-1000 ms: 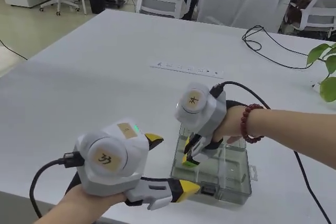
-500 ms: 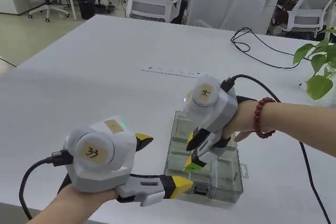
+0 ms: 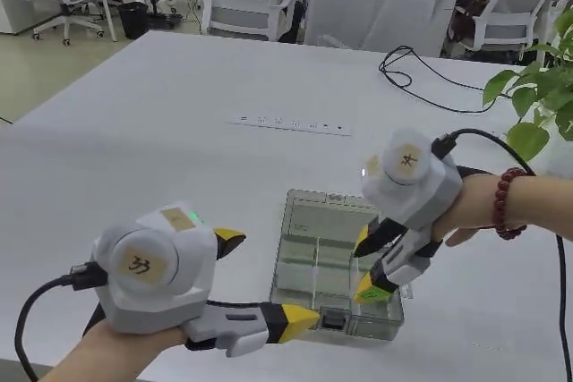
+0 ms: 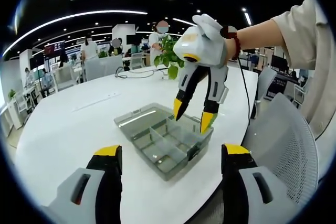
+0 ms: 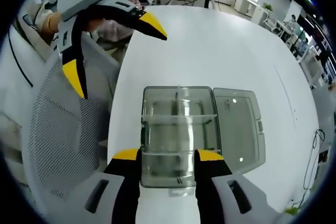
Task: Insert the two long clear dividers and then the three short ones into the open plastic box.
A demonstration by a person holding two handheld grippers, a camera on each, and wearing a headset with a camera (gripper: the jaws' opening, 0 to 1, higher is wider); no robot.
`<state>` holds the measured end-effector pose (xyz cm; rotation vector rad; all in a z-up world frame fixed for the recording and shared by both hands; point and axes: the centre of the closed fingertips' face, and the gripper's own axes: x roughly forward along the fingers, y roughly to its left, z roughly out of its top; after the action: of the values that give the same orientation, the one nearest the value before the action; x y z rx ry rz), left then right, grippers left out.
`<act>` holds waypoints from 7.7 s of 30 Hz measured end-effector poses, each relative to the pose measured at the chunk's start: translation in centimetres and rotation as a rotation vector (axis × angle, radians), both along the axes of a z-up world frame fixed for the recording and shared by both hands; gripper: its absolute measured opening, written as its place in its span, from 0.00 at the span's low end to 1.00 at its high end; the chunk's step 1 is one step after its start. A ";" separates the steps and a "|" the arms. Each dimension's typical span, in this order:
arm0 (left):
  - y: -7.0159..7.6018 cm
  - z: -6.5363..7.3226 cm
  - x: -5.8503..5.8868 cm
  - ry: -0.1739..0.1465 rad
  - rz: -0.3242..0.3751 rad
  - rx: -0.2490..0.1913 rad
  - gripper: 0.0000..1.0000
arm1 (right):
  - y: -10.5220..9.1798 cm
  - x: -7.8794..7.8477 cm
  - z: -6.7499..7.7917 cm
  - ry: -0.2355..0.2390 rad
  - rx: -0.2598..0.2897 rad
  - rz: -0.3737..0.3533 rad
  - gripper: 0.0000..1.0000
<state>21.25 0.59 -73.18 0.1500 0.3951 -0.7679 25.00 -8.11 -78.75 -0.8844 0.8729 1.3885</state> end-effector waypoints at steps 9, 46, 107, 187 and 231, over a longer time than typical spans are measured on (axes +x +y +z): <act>-0.1 -0.1 -0.4 0.008 -0.002 0.008 0.79 | -3.6 -0.3 -0.3 0.018 0.007 -0.055 0.43; -0.7 0.0 0.1 0.018 0.045 0.017 0.71 | -15.7 0.1 -5.8 0.037 -0.170 -0.099 0.43; -3.2 1.0 0.1 0.113 0.059 -0.162 0.54 | -12.2 2.4 0.1 -0.308 -0.010 -0.107 0.32; -4.4 0.6 0.3 0.357 0.071 -0.381 0.00 | 3.5 -2.3 7.4 -0.459 0.315 0.119 0.31; -6.3 -1.5 -3.9 -0.004 -0.420 0.160 0.00 | 3.2 -7.9 5.2 -0.064 0.390 0.227 0.15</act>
<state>17.36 -5.75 -74.71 0.3927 0.4269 -1.1492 17.06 -4.91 -73.55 -0.7347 0.4377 1.6471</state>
